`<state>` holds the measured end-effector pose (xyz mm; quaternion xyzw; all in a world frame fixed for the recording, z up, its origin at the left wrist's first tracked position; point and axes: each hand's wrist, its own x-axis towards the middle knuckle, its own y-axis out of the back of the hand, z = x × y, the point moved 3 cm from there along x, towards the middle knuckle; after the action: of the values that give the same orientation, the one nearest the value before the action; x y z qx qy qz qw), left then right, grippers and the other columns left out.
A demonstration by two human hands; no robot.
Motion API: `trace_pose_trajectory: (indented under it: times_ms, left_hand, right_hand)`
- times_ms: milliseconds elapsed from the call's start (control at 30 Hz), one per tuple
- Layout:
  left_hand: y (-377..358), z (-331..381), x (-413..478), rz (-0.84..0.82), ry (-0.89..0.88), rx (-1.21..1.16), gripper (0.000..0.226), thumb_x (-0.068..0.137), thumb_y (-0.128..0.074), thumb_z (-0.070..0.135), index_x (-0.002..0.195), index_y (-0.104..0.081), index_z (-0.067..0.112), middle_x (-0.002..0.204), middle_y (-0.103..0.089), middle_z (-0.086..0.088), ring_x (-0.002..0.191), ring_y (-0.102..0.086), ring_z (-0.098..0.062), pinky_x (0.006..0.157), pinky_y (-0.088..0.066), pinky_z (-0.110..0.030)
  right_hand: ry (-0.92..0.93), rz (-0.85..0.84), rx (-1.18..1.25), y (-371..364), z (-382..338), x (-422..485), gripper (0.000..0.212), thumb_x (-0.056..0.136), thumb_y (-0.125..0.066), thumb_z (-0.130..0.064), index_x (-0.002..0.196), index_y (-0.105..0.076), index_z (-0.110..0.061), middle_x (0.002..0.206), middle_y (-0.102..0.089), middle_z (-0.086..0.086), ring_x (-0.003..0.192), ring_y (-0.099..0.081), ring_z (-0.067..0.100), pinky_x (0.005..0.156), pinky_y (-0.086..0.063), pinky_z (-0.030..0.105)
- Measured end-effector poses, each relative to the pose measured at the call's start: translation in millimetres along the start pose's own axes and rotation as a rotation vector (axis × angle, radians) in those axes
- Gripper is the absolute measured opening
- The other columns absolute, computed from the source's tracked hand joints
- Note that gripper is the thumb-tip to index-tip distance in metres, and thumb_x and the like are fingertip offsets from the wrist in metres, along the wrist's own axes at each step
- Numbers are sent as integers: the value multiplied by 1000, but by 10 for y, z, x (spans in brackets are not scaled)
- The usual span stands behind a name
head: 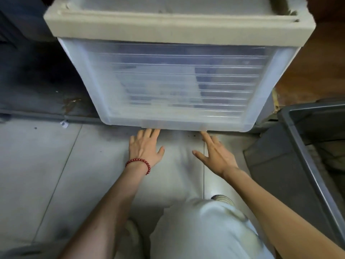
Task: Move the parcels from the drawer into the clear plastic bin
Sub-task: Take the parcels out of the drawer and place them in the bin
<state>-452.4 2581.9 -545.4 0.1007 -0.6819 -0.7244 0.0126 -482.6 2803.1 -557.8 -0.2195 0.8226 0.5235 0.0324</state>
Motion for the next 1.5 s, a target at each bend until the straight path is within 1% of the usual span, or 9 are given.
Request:
trace_pose_trajectory:
  times_ms: [233, 367, 500, 633, 767, 833, 933, 1200, 1500]
  left_hand:
    - [348, -117, -576, 82, -76, 57, 52, 90, -47, 45, 139, -37, 31, 136, -49, 6, 125, -40, -19, 103, -28, -40]
    - [628, -162, -866, 168, -116, 56, 44, 91, -46, 42, 134, -46, 31, 130, -56, 7, 120, -45, -18, 99, -26, -37]
    - [849, -148, -1120, 250, -142, -27, 41, 90, -51, 36, 131, -52, 31, 124, -61, 6, 117, -50, -18, 96, -30, -36]
    - [1165, -107, -1297, 404, -166, -127, 28, 89, -57, 32, 116, -62, 27, 107, -67, 8, 103, -57, -19, 86, -35, -34]
    - [1535, -61, -1313, 526, -162, -161, 12, 86, -60, 33, 96, -63, 26, 83, -63, 13, 87, -57, -17, 75, -32, -31]
    - [1693, -57, -1275, 560, -151, -160, 8, 84, -62, 34, 85, -62, 26, 77, -61, 13, 81, -56, -18, 72, -33, -31]
    - [1836, -78, -1189, 487, -124, -126, 14, 87, -58, 37, 79, -61, 26, 77, -60, 13, 82, -55, -18, 73, -33, -32]
    - [1850, -14, -871, 332, -163, -102, 19, 89, -53, 44, 102, -55, 30, 97, -59, 13, 97, -53, -15, 80, -35, -32]
    - [2017, 72, -47, 317, -91, -86, 17, 91, -50, 42, 101, -50, 29, 102, -60, 9, 96, -55, -18, 78, -40, -33]
  right_hand:
    - [123, 80, -40, 145, -154, -571, 57, 95, -46, -51, 146, -25, -34, 143, -39, -4, 127, -41, 21, 82, -47, 35]
    - [200, 198, -85, 320, -308, -855, 50, 96, -46, -48, 142, -37, -31, 139, -44, -3, 126, -41, 20, 90, -44, 33]
    - [263, 303, -106, 486, -418, -1136, 45, 95, -50, -45, 137, -45, -29, 132, -50, -2, 121, -43, 20, 87, -45, 33]
    - [321, 455, -115, 722, -567, -1362, 38, 94, -55, -38, 129, -54, -23, 122, -57, -1, 113, -51, 23, 83, -46, 35]
    - [315, 576, -124, 1032, -735, -1454, 34, 94, -54, -40, 124, -58, -23, 115, -61, -1, 104, -54, 24, 81, -45, 37]
    - [309, 561, -169, 1153, -814, -1447, 32, 95, -50, -43, 120, -59, -24, 112, -62, -2, 102, -54, 23, 81, -43, 37]
    - [264, 499, -230, 1245, -906, -1407, 32, 96, -43, -48, 116, -55, -26, 110, -61, -5, 102, -54, 20, 83, -41, 34]
    - [109, 450, -165, 1393, -903, -1108, 34, 95, -44, -51, 120, -50, -30, 125, -55, -4, 115, -49, 20, 89, -40, 36]
    - [64, 362, -211, 1830, -955, -426, 38, 94, -47, -49, 124, -45, -25, 129, -52, 1, 117, -48, 24, 88, -41, 37]
